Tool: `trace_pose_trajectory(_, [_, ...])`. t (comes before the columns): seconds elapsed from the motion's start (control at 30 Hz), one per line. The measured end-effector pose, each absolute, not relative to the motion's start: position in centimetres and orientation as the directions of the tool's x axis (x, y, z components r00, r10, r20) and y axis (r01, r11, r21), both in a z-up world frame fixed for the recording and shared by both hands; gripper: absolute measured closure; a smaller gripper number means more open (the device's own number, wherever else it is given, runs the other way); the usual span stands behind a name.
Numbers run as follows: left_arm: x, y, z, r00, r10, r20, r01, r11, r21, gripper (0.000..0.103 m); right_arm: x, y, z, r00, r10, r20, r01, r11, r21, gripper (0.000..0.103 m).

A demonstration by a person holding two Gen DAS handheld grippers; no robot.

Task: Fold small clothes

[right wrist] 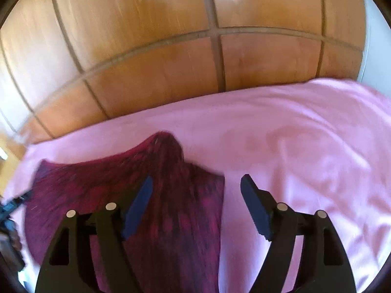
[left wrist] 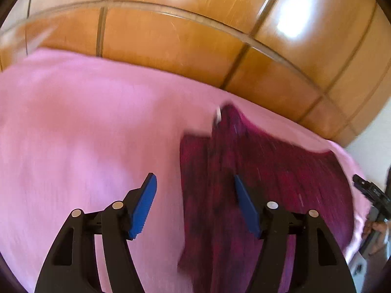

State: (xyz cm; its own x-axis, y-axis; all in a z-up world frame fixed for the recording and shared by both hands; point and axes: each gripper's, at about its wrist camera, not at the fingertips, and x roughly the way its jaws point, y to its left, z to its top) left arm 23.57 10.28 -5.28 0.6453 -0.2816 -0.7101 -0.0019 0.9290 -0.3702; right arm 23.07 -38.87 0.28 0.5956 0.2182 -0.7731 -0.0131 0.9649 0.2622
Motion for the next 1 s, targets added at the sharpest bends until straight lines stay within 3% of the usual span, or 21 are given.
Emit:
trace_pose_trajectory(0.23, [15.2,11.4,-8.3,0.594,-0.494,-0.635,0.075,0.820,-0.568,0.035,13.9,-42.0,-0.9,0.525,0.416,-0.742,-0.048,0.885,0.463,0.034])
trace_pose_trajectory(0.3, [14.1,10.4,-9.0,0.575,-0.519,-0.633,0.094,0.810,-0.579,0.035,12.0,-41.4,-1.9,0.493,0.436,-0.753,-0.054,0.879,0.474,0.043])
trace_pose_trajectory(0.33, [13.9,10.1,-9.4,0.564,-0.532,-0.631,0.095,0.801,-0.590,0.035,11.6,-41.1,-2.4,0.478,0.443,-0.759,-0.053,0.877,0.478,0.055])
trace_pose_trajectory(0.37, [13.9,9.8,-9.8,0.549,-0.549,-0.630,0.102,0.792,-0.602,0.052,11.3,-40.5,-2.9,0.461,0.445,-0.768,-0.053,0.877,0.477,0.068])
trace_pose_trajectory(0.47, [13.9,9.4,-9.7,0.543,-0.546,-0.638,0.110,0.800,-0.590,0.082,11.8,-39.3,-3.6,0.447,0.397,-0.801,-0.055,0.906,0.419,0.087])
trace_pose_trajectory(0.6, [12.5,10.1,-7.5,0.567,-0.546,-0.617,0.136,0.801,-0.583,0.088,11.1,-39.9,-1.1,0.485,0.411,-0.772,-0.062,0.897,0.438,0.091])
trace_pose_trajectory(0.8, [8.8,11.4,-5.9,0.530,-0.567,-0.630,0.136,0.791,-0.597,0.089,7.6,-40.8,1.4,0.464,0.461,-0.756,-0.112,0.877,0.467,0.092])
trace_pose_trajectory(0.93, [6.2,11.1,-6.7,0.484,-0.536,-0.691,0.113,0.822,-0.559,0.086,4.4,-41.1,-0.1,0.386,0.464,-0.797,-0.098,0.880,0.464,0.092])
trace_pose_trajectory(1.0, [5.5,11.4,-6.5,0.500,-0.512,-0.699,0.104,0.836,-0.538,0.085,3.9,-41.2,-0.3,0.378,0.470,-0.798,-0.091,0.876,0.473,0.087])
